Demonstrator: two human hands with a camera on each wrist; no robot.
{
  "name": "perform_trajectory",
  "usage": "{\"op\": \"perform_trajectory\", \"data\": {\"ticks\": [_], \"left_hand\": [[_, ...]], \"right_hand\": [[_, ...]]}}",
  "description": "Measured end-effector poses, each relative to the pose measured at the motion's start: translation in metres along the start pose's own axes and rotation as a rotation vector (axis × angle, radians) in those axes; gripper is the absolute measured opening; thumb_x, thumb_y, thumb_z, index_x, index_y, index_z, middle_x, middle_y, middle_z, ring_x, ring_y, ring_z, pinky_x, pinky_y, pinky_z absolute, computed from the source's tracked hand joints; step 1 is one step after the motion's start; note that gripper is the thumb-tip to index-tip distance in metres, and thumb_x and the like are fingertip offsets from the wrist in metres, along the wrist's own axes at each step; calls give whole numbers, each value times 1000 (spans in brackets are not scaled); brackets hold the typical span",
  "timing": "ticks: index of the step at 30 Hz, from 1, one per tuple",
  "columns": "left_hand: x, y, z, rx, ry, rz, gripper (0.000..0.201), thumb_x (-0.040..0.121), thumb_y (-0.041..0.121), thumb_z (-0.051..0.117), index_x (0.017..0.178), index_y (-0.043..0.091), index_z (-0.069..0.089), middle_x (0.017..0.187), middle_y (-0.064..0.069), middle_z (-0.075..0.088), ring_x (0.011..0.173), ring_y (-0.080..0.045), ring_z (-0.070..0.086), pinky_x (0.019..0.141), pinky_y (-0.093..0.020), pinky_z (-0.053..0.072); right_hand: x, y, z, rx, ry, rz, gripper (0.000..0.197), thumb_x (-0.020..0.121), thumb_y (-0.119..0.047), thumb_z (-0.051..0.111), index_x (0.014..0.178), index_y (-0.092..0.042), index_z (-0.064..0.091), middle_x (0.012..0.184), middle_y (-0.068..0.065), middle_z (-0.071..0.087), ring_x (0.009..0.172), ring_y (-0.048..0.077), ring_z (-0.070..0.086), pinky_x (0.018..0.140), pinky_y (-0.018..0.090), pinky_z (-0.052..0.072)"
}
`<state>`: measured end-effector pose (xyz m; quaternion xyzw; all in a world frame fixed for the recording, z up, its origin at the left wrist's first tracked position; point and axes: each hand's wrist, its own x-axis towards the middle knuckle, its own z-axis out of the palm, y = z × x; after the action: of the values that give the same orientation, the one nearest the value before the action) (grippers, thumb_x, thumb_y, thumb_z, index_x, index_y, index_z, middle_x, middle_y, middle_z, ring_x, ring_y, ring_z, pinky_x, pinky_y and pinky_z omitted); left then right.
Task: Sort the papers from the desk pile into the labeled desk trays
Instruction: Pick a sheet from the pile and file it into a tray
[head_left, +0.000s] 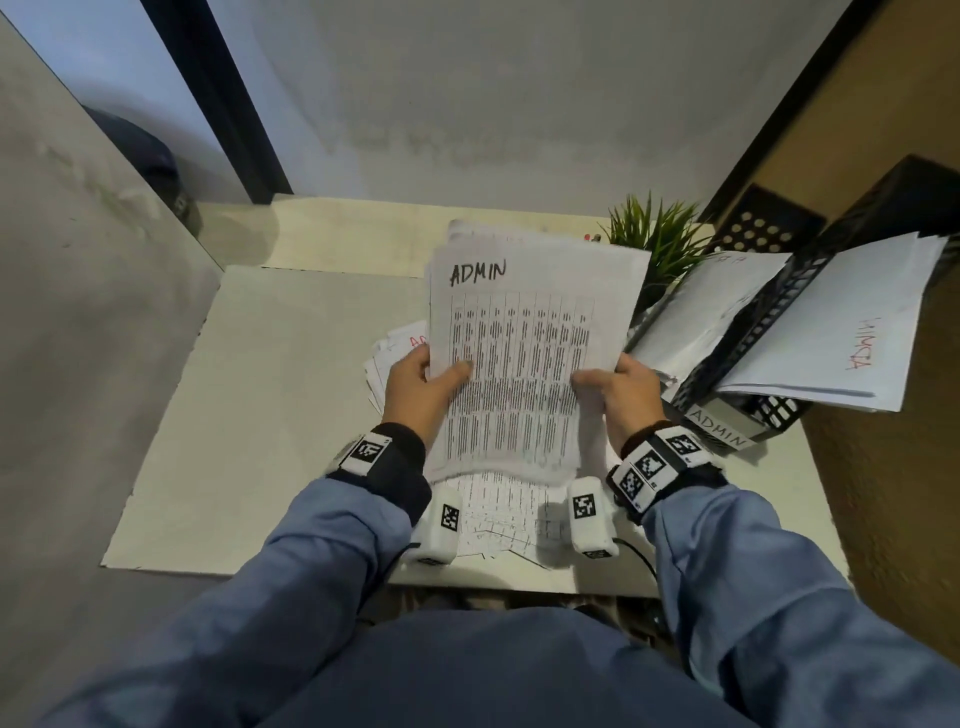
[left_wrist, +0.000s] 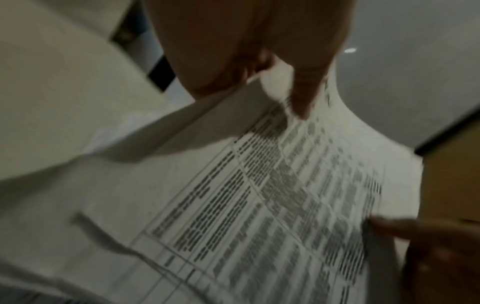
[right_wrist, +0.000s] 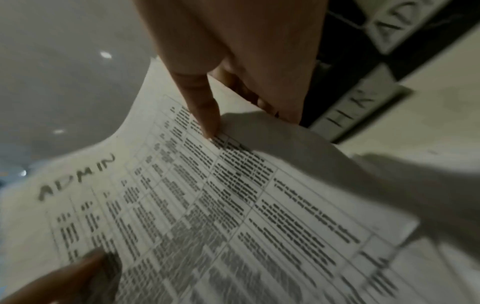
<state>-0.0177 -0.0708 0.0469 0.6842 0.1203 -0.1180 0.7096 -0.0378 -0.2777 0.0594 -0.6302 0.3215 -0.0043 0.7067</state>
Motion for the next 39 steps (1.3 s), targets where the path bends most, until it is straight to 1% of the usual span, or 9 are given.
{"op": "perform_trajectory", "data": {"ticks": [6, 9, 12, 17, 23, 29, 32, 35, 39], "left_hand": [[-11, 33, 4, 251, 115, 475, 12, 82, 4, 66, 91, 11, 64, 78, 8, 60, 66, 8, 58, 61, -7, 45], [-19, 23, 4, 304, 7, 408, 20, 83, 10, 68, 95, 21, 58, 84, 14, 60, 70, 15, 59, 60, -5, 47], [-23, 6, 4, 352, -38, 184, 20, 85, 16, 66, 103, 14, 59, 85, 10, 62, 76, -2, 63, 60, -11, 48], [-23, 11, 9, 337, 96, 220, 17, 89, 20, 61, 73, 25, 56, 78, -12, 63, 71, -21, 59, 67, -38, 55], [-20, -8, 11, 367, 35, 95, 26, 91, 26, 58, 105, 5, 64, 87, -5, 65, 82, -24, 64, 57, -15, 44], [-30, 41, 44, 422, -177, 238, 29, 95, 28, 51, 85, 3, 62, 69, -9, 55, 62, -18, 51, 54, -17, 42], [-42, 86, 78, 519, -272, 390, 35, 96, 22, 48, 61, 14, 45, 56, 0, 42, 51, -14, 38, 44, -11, 27], [-55, 125, 115, 563, -337, 584, 46, 94, 10, 48, 54, 28, 36, 52, 6, 38, 48, -10, 35, 44, -15, 24], [-65, 150, 166, 677, -334, 818, 42, 87, -1, 48, 61, 32, 41, 53, 11, 37, 49, -11, 34, 47, -12, 26]], "right_hand": [[-20, -33, 0, -1, 49, -320, 21, 72, 10, 66, 89, -4, 65, 86, 3, 67, 86, 21, 63, 81, 36, 55], [-26, -20, -1, -19, 33, -266, 27, 75, 8, 65, 101, 0, 63, 91, 4, 66, 87, 19, 64, 77, 28, 55], [-29, 4, 3, -85, -7, -144, 28, 77, 8, 64, 104, 1, 62, 93, 7, 64, 85, 17, 63, 75, 25, 54], [-28, -2, 7, -41, 26, -202, 20, 80, 3, 64, 99, 1, 63, 86, 4, 65, 76, 8, 62, 68, 18, 52], [-27, 16, 7, -113, 25, -93, 13, 81, 6, 59, 94, 4, 62, 83, 6, 62, 77, 17, 59, 68, 21, 53], [-25, -32, -35, -151, 79, -261, 8, 86, -1, 58, 86, -9, 62, 78, -4, 62, 72, 4, 59, 63, 11, 53], [-17, -68, -76, -195, 210, -484, 20, 85, -2, 58, 102, -12, 62, 85, -7, 64, 79, 3, 61, 66, 7, 51], [-5, -83, -124, -309, 604, -544, 37, 83, -15, 59, 120, -13, 57, 109, 7, 61, 100, 17, 57, 86, 26, 50], [6, -77, -173, -555, 871, -147, 71, 76, -42, 65, 135, -9, 43, 135, 18, 39, 126, 34, 36, 101, 46, 35]]}}
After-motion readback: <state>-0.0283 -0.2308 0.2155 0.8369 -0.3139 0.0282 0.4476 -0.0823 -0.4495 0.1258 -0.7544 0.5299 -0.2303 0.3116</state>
